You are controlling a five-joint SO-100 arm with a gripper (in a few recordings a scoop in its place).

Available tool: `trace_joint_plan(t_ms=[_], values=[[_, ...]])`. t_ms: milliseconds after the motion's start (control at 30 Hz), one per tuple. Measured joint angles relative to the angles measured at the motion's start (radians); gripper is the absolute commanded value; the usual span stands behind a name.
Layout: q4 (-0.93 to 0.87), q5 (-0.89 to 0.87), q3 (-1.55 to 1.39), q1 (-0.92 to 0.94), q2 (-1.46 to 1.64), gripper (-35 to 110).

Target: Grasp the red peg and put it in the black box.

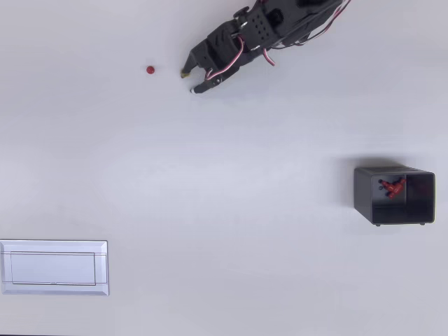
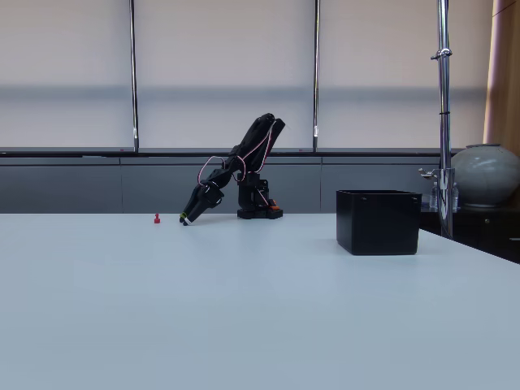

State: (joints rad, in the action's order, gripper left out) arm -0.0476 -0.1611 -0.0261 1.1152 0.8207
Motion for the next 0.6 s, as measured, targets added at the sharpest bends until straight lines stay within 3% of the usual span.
trace_joint_plan(t_ms=[267, 600], values=[[-0.023, -0.097, -0.008, 0.172, -0.012, 13], [0.235, -0.057, -0.002, 0.265, 0.132, 13]])
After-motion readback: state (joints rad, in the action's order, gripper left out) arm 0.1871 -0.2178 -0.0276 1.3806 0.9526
